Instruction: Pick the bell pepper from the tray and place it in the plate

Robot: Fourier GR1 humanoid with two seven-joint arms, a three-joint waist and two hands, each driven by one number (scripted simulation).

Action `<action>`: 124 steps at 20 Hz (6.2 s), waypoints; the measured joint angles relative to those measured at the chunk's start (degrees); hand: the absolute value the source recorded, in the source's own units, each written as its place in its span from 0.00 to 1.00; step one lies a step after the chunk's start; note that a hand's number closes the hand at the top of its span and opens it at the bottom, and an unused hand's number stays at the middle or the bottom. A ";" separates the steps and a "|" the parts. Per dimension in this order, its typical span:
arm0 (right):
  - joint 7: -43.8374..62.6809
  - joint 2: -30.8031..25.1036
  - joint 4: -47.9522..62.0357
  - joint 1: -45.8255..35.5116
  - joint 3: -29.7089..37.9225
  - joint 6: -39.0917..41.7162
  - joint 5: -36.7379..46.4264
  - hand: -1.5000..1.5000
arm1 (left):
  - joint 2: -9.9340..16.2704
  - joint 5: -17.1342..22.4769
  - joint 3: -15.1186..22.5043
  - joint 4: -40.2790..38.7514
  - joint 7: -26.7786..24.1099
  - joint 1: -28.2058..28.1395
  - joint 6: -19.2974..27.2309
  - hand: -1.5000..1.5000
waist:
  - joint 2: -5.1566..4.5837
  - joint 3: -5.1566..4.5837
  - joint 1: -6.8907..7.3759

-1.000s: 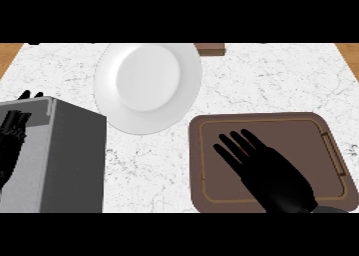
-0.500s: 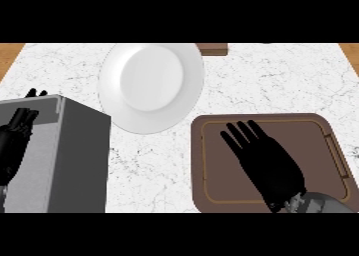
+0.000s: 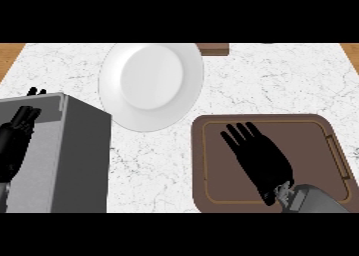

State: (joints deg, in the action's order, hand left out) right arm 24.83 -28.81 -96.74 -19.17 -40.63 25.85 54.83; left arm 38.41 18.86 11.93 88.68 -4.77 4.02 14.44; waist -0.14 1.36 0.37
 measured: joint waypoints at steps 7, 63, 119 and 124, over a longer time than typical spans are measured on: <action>-2.04 0.30 6.54 -1.48 0.41 -2.29 2.92 1.00 | -0.06 0.68 -0.26 -1.30 -1.00 0.66 -0.76 0.50 | 0.08 -0.09 0.10; -36.61 24.74 48.05 -57.75 28.57 -7.04 -18.81 1.00 | 0.54 4.70 4.22 -0.36 3.54 10.61 0.38 0.50 | 0.01 -0.72 0.95; -53.32 7.96 84.19 -66.99 32.42 -4.55 -54.71 0.00 | 0.17 5.85 7.01 -0.05 5.16 15.36 1.53 0.50 | -1.52 -0.63 3.70; -57.08 5.01 86.07 -66.84 31.98 -2.38 -53.07 0.00 | 0.19 6.11 6.36 0.27 4.62 15.65 0.78 0.50 | -1.70 -0.74 4.27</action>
State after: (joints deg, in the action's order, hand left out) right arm -32.25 -23.79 -10.68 -86.01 -8.64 23.46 1.75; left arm 38.60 24.97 18.29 88.95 -0.15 19.67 15.22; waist -1.85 0.62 4.64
